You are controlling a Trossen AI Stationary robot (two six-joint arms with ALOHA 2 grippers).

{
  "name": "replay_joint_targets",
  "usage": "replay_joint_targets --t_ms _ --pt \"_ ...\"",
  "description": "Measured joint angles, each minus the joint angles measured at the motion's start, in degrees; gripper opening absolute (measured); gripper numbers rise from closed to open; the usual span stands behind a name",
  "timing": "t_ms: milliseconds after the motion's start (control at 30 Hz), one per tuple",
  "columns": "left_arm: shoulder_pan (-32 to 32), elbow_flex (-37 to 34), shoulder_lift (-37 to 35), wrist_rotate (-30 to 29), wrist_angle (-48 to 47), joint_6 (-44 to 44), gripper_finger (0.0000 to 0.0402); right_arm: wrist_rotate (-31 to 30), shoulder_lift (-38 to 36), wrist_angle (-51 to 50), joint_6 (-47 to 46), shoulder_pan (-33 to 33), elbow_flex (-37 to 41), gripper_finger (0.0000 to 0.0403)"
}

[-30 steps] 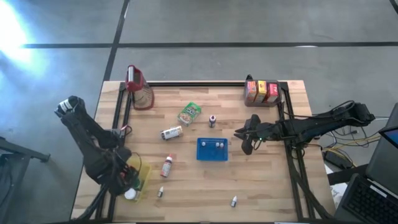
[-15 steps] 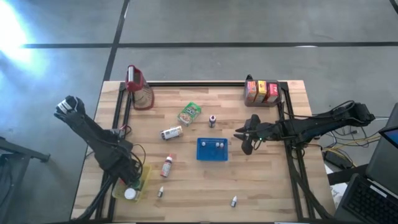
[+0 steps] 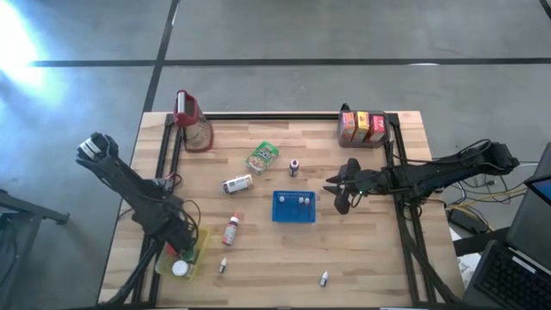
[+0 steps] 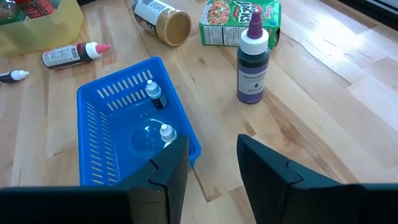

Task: Pick & Place Kitchen Items
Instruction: Adjust the yellow bin on the table, then put the green cereal box into the black bin

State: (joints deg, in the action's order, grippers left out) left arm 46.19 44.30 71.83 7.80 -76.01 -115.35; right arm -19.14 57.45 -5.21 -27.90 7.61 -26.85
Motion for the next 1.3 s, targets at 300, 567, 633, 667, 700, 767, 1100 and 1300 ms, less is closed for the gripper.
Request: replay_joint_targets --t_ms 300,567,633,667,700,767,1100,1300 --pt "-0.02 -3.57 0.0 10.57 0.11 -1.73 0.0312 0.0 0.0 -0.02 0.03 -0.02 0.0 0.0099" --pt "-0.02 -0.66 -0.17 10.16 -0.66 0.35 0.0312 0.02 0.0 -0.04 0.03 -0.02 0.0 0.0075" --pt "-0.02 0.51 -0.42 9.85 -1.63 0.38 0.0312 0.0 0.0 -0.04 0.03 -0.02 0.0 0.0072" --pt "-0.02 1.07 -0.63 9.49 -2.12 0.19 0.0312 0.0 0.0 -0.04 0.03 -0.02 0.0 0.007" --pt "-0.02 1.7 -0.88 9.13 -2.69 -0.13 0.0312 0.0 0.0 -0.04 0.03 -0.01 0.0 0.0069" --pt "-0.02 3.03 -1.45 8.03 -4.19 -0.64 0.0312 0.01 0.0 -0.04 0.03 -0.02 0.0 0.0068" --pt "-0.02 11.0 -3.83 -4.15 -9.38 -3.72 0.0312 0.02 0.0 -0.04 0.02 -0.02 0.0 0.0098" --pt "-0.04 15.69 -4.46 -16.92 -9.33 -2.47 0.0312 0.01 -0.02 -0.03 -0.07 -0.02 0.0 0.0113"
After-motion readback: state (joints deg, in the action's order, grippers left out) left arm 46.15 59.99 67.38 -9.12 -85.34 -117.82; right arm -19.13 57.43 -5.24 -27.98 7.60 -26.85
